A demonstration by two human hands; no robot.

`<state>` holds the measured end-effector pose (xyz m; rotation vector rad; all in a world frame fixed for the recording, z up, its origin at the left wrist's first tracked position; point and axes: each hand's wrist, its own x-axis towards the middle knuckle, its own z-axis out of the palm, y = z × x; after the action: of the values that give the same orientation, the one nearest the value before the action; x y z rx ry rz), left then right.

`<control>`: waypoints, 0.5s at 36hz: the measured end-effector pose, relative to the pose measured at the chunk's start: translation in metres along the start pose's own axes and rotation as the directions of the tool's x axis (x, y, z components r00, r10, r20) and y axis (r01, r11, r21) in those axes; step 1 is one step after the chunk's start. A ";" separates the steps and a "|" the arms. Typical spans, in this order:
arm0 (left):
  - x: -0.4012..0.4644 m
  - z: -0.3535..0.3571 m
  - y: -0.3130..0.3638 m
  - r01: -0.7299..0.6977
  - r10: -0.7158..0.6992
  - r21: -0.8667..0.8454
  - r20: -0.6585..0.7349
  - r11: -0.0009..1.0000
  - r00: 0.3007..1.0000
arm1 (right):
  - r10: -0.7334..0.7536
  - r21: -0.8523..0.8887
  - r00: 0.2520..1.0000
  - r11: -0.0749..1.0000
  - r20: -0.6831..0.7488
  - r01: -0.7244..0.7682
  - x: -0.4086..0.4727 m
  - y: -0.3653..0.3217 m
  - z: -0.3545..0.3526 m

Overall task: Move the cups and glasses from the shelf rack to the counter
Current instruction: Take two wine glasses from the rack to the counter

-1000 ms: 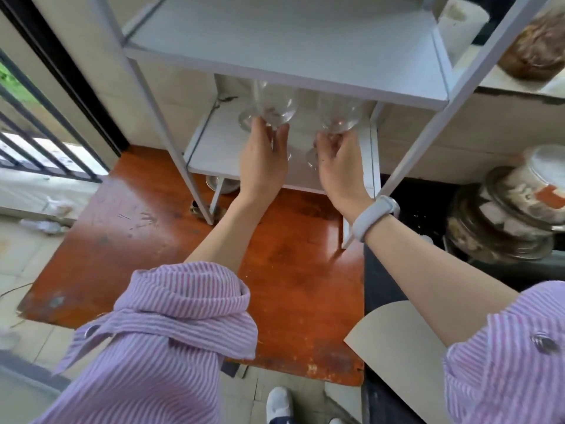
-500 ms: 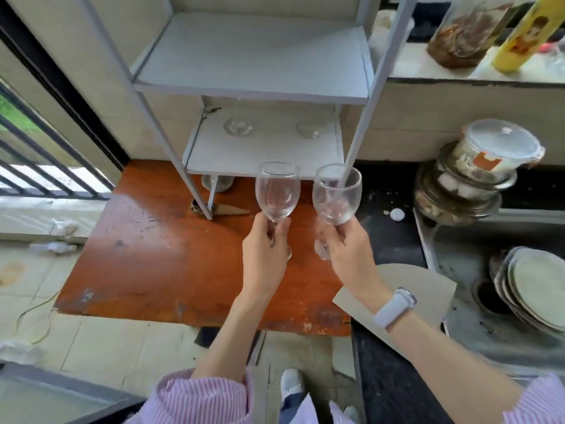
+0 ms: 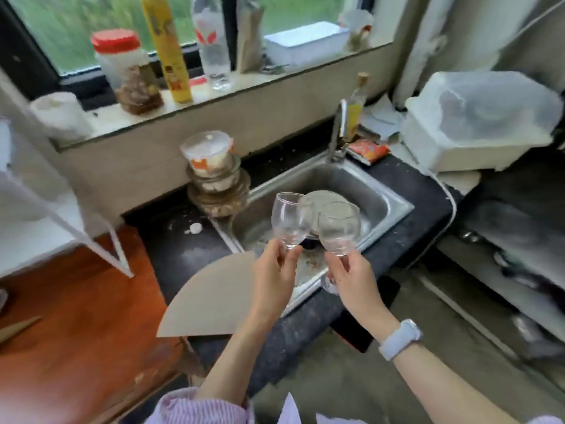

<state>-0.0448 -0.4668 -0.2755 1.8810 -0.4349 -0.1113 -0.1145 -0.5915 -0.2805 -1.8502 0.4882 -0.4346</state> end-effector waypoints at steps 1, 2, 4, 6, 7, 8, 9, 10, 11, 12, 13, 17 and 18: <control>0.000 0.028 0.013 -0.032 0.032 0.009 0.036 0.999 0.999 | 0.001 -0.002 0.999 1.000 -0.053 -0.001 -0.003 0.007 -0.031; -0.001 0.056 0.026 -0.071 0.070 0.016 0.070 0.997 0.995 | 0.003 -0.011 0.994 1.000 -0.109 -0.004 -0.007 0.014 -0.061; -0.006 0.112 0.054 -0.146 0.145 -0.003 0.142 0.989 0.979 | 0.025 -0.030 0.974 0.999 -0.223 -0.033 -0.016 0.029 -0.122; -0.013 0.168 0.083 -0.198 0.204 -0.048 0.225 0.979 0.953 | 0.028 -0.059 0.940 0.997 -0.339 -0.051 -0.026 0.043 -0.181; -0.018 0.195 0.098 -0.212 0.223 -0.072 0.269 0.975 0.937 | 0.024 -0.069 0.920 0.996 -0.392 -0.056 -0.032 0.051 -0.209; -0.024 0.222 0.112 -0.219 0.239 -0.098 0.312 0.971 0.920 | 0.022 -0.079 0.897 0.995 -0.441 -0.064 -0.038 0.057 -0.236; -0.030 0.247 0.126 -0.218 0.247 -0.121 0.351 0.968 0.903 | 0.023 -0.086 0.873 0.993 -0.487 -0.075 -0.045 0.064 -0.262; -0.037 0.271 0.138 -0.214 0.253 -0.140 0.389 0.967 0.886 | 0.031 -0.087 0.846 0.992 -0.532 -0.090 -0.052 0.071 -0.287; -0.045 0.294 0.150 -0.213 0.259 -0.155 0.426 0.965 0.867 | 0.040 -0.085 0.814 0.990 -0.580 -0.109 -0.060 0.077 -0.310; -0.052 0.315 0.162 -0.215 0.269 -0.168 0.463 0.962 0.844 | 0.043 -0.089 0.778 0.988 -0.626 -0.126 -0.068 0.084 -0.332; -0.059 0.336 0.172 -0.219 0.280 -0.179 0.503 0.959 0.818 | 0.046 -0.095 0.740 0.985 -0.671 -0.146 -0.076 0.091 -0.354; -0.084 0.415 0.210 -0.200 0.300 -0.225 0.650 0.954 0.699 | 0.100 -0.055 0.598 0.970 -0.795 -0.236 -0.106 0.116 -0.427; -0.088 0.431 0.217 -0.210 0.311 -0.230 0.672 0.950 0.672 | 0.107 -0.046 0.572 0.968 -0.814 -0.247 -0.112 0.120 -0.441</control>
<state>-0.3025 -0.8826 -0.2378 1.5618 -1.1933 -0.6698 -0.4520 -0.9191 -0.2626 -1.6309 1.3607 -1.1496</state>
